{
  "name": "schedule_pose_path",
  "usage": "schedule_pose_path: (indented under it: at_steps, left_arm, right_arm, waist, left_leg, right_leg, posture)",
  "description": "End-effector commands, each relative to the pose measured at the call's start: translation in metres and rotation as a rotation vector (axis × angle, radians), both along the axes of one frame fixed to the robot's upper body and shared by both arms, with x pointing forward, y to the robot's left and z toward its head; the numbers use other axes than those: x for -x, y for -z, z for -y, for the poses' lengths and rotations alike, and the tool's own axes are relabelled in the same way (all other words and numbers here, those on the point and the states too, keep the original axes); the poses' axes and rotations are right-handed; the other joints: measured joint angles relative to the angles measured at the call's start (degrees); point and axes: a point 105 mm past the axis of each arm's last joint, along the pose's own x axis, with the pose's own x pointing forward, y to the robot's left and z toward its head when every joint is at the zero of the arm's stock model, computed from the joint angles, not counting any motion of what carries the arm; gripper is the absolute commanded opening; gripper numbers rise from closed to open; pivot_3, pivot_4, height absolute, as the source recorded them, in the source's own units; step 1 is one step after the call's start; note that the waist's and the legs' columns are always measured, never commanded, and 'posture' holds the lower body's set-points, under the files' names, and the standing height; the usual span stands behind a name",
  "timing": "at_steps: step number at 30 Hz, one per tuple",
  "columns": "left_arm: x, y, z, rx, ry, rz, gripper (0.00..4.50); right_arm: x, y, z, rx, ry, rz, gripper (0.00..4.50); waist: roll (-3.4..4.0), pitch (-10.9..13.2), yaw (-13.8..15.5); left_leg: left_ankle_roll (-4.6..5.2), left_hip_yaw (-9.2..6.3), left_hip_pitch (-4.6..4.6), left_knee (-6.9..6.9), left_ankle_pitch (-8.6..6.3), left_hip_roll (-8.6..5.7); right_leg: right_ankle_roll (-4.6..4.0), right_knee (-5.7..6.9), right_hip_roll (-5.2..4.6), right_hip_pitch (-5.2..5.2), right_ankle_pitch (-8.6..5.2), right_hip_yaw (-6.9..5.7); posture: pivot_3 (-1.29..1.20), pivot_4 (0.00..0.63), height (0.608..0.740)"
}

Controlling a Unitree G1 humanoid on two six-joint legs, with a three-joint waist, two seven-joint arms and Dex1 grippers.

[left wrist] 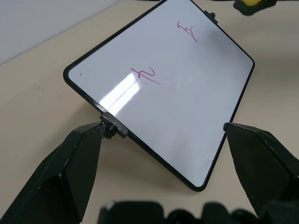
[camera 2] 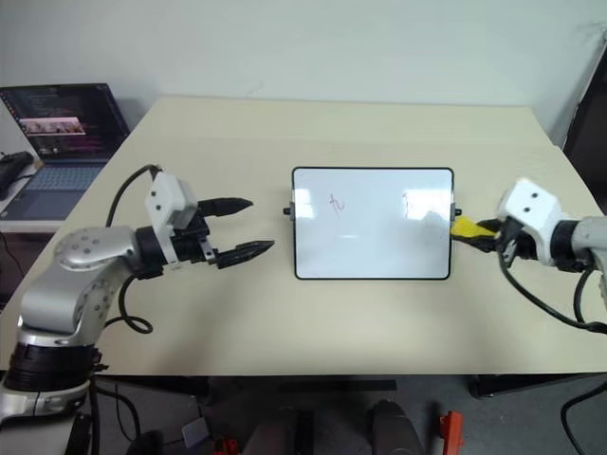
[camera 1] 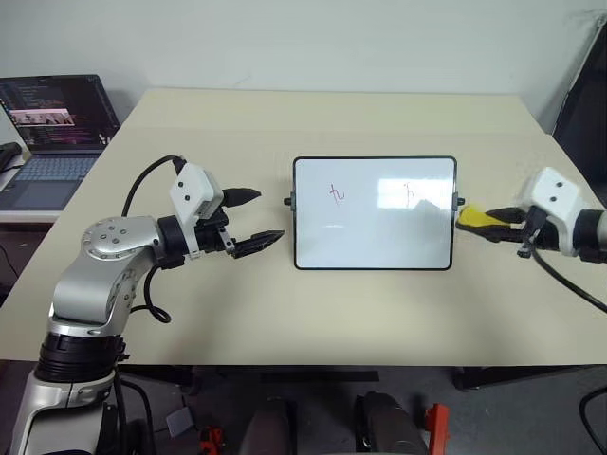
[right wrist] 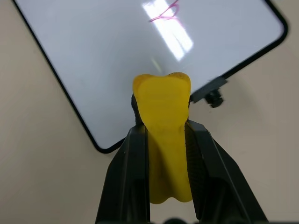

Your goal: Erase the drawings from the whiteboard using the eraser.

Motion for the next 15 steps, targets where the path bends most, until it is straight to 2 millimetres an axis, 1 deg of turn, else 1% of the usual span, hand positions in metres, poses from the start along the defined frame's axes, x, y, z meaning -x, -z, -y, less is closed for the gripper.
schedule_pose_path:
  at_steps: [1, 3, 8, 15]
  left_arm:
    - [0.0025, -0.0219, -0.002, -0.016, -0.005, 0.091, 4.5]
    - [0.0033, -0.0229, -0.0017, -0.017, -0.002, 0.094, 4.5]
    - [0.0038, -0.0227, 0.0, -0.017, 0.002, 0.095, 4.5]
    - [0.0035, -0.022, 0.0019, -0.011, 0.006, 0.092, 4.5]
  right_arm:
    - [0.0005, -0.0326, -0.0043, -0.064, -0.031, 0.112, 0.7]
    - [0.0002, -0.0345, -0.0042, -0.066, -0.031, 0.116, 0.7]
    - [0.0002, -0.0314, -0.0032, -0.052, -0.029, 0.104, 0.7]
    - [0.001, -0.0277, -0.009, -0.061, -0.045, 0.093, 0.7]
  waist:
    - [0.0, 0.0, 0.0]
    - [0.0, 0.0, 0.0]
    - [0.0, 0.0, 0.1]
    - [0.0, 0.0, 0.1]
  left_leg:
    - [0.0, 0.02, 0.0, 0.0, 0.0, 0.0]
    - [0.0, 0.02, 0.0, 0.0, 0.0, 0.0]
    - [0.0, 0.02, -0.01, 0.0, 0.0, 0.0]
    - [0.0, 0.02, -0.01, 0.0, 0.0, 0.0]
  right_leg:
    - [0.0, 0.01, 0.0, 0.0, 0.0, 0.02]
    - [0.0, 0.02, 0.0, -0.02, 0.0, 0.03]
    - [0.0, 0.02, -0.01, -0.02, 0.0, 0.01]
    - [-0.01, 0.04, 0.0, -0.02, 0.0, 0.02]
  posture:
    - [0.0, 0.15, 0.74]
    - [0.0, 0.15, 0.74]
    - [0.0, 0.15, 0.74]
    - [0.0, 0.15, 0.74]
